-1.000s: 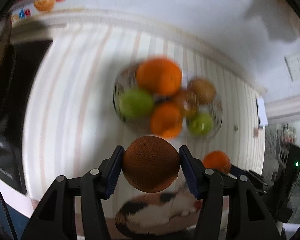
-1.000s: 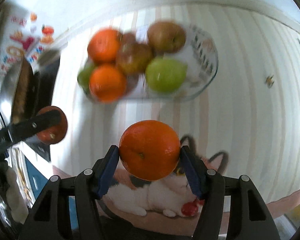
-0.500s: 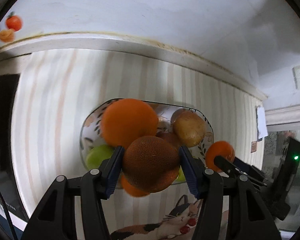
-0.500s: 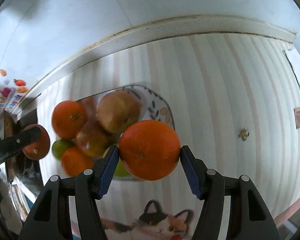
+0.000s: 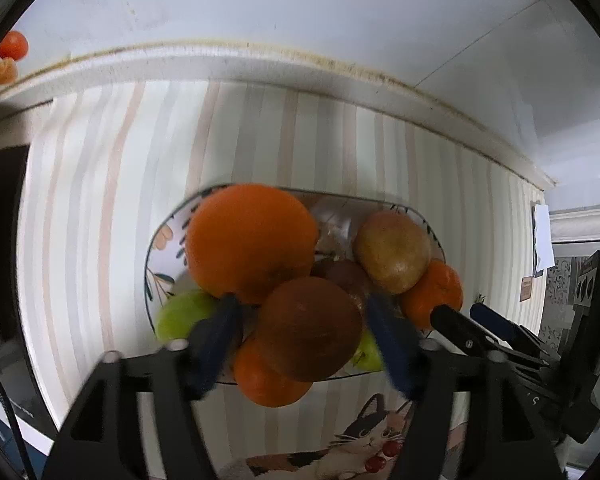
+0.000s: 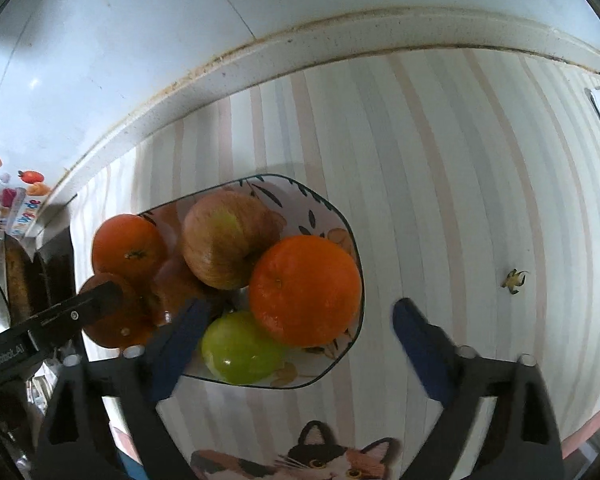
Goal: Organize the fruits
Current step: 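Withdraw both tools from the plate toward the cherries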
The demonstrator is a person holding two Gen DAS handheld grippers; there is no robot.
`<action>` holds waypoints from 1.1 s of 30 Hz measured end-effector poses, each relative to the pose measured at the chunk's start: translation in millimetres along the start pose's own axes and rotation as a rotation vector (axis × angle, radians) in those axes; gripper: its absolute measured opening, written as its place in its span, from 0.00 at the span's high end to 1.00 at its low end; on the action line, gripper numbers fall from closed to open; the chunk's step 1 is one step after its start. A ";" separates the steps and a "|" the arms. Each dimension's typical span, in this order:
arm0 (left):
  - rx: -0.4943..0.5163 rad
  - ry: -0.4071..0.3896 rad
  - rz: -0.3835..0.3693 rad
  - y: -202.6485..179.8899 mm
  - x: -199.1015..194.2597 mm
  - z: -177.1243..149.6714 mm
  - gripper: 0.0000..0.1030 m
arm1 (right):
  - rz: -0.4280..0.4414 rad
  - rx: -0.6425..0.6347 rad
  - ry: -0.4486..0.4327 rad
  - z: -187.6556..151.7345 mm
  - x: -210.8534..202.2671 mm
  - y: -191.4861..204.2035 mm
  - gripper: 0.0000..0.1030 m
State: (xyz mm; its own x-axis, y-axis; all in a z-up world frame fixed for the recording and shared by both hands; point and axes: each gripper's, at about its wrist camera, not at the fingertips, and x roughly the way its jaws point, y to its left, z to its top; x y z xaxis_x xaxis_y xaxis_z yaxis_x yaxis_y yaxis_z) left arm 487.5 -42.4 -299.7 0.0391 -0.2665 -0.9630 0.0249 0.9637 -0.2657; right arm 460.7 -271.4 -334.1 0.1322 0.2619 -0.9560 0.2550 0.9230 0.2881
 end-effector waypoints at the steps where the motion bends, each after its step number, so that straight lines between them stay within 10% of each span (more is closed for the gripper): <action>1: 0.000 -0.010 0.003 0.0 -3.5 0.4 0.19 | 0.003 -0.001 0.002 -0.4 -2.4 1.0 0.06; 16: 0.009 -0.165 0.197 25.1 -59.8 -54.3 0.15 | -0.110 -0.123 -0.106 -50.0 -62.0 40.6 0.05; 33: 0.097 -0.321 0.229 -1.3 -148.4 -147.4 0.15 | -0.144 -0.206 -0.282 -135.2 -158.5 69.7 0.05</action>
State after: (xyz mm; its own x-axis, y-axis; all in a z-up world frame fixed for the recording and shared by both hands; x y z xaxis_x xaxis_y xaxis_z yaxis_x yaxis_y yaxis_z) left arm 334.4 -2.0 -163.0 0.3644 -0.0508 -0.9298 0.0730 0.9970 -0.0259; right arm 328.0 -210.4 -170.0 0.3747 0.0634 -0.9250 0.0964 0.9896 0.1069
